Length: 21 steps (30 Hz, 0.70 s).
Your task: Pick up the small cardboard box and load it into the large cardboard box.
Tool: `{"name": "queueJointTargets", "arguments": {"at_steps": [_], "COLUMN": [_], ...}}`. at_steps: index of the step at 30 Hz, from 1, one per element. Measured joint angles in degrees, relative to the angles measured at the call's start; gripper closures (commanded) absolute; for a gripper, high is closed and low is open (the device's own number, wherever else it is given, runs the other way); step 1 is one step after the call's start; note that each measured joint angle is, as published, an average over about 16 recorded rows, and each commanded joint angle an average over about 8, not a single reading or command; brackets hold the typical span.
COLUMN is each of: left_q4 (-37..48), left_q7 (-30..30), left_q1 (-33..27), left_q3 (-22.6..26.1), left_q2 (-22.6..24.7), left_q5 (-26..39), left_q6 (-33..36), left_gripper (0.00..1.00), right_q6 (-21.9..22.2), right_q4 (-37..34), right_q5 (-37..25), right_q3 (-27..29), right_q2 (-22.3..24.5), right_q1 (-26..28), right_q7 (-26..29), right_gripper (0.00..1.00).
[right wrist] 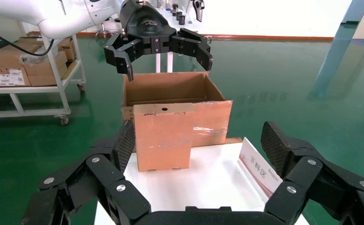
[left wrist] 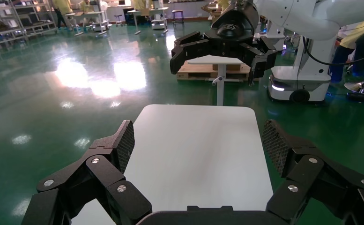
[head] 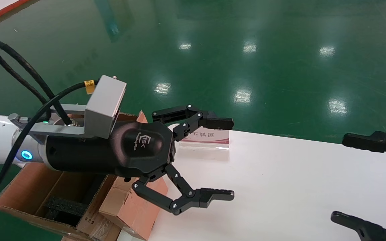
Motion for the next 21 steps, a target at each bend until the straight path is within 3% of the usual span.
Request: {"name": "queueJointTargets", "arguments": {"at_steps": [21], "left_q4": [0.0], "left_q7": [-0.02], "left_q1": [0.0], "left_q3": [0.03], "left_q2": [-0.06], "left_q5": [0.11], "left_q6": [-0.02], "left_gripper": [0.0], "right_q6": [0.0], "right_q4": [0.0], "right_q5": [0.0], "right_q3": [0.0], "right_q2": [0.0], "right_q1": [0.0], "right_q7": [0.0], "right_gripper": [0.0]}}
